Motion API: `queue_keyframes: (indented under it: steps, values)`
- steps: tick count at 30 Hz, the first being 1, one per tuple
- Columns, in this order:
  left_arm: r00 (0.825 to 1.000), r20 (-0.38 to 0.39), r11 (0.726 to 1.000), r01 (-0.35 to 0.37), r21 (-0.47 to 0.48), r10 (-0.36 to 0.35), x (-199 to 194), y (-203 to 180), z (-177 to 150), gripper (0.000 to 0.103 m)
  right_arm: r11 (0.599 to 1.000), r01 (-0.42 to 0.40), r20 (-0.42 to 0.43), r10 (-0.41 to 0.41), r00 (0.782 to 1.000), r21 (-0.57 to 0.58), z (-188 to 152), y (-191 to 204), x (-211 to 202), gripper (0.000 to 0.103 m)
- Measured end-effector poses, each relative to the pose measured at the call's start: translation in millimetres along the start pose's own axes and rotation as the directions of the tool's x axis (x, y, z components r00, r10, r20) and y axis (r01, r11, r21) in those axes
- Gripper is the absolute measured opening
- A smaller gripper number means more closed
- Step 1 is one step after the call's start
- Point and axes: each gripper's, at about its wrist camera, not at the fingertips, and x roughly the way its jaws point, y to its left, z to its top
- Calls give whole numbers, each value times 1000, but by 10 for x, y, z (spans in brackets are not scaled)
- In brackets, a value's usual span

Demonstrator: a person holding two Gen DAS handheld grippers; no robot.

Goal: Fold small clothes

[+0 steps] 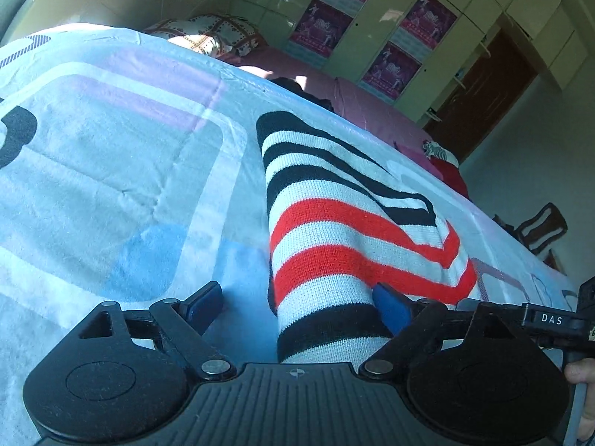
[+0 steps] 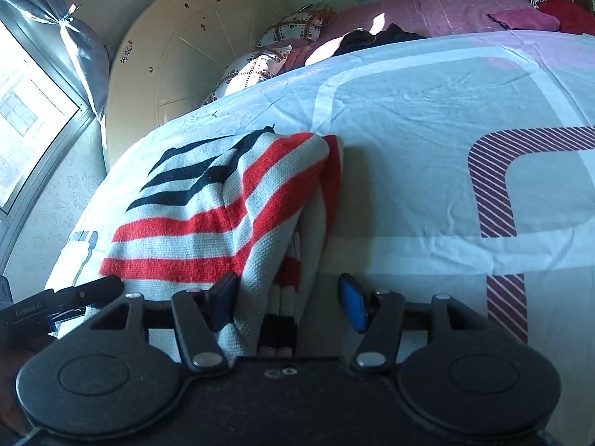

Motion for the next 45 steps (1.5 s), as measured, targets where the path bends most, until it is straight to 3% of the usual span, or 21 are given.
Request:
queue_keyframes:
  steps: [4,6,9,12,18,27,34,45]
  values:
    - [993,69,994,-95,48,92,-331,-168,-131,88,999,13,49,-11,999,-36,-75,90,-368,61]
    - [987,86,988,-139,60,133,-497,-232,-226,90,998,13,70,-9,997,-60,-137,125,-566,72]
    - [981,107,982,-173,78,165,-748,-339,-380,101,998,12,98,-5,995,-67,-257,163,-841,92]
    - [970,133,969,-221,107,206,-977,-469,-534,103,995,37,124,-26,992,-88,-409,248,-1066,102]
    - [957,155,951,-267,155,244,-1434,-767,-947,103,990,79,190,-55,980,-120,-849,455,-1512,103]
    - [956,240,960,-212,185,165,-2513,-1220,-1685,103,964,178,264,-123,957,-197,-1766,904,-2477,103]
    - [950,283,948,-207,243,135,-3479,-1489,-2288,103,944,231,319,-150,936,-234,-2508,1253,-3198,103]
    - [937,330,939,-207,274,111,-4329,-1679,-2738,103,935,285,385,-188,904,-211,-2971,1509,-3727,103]
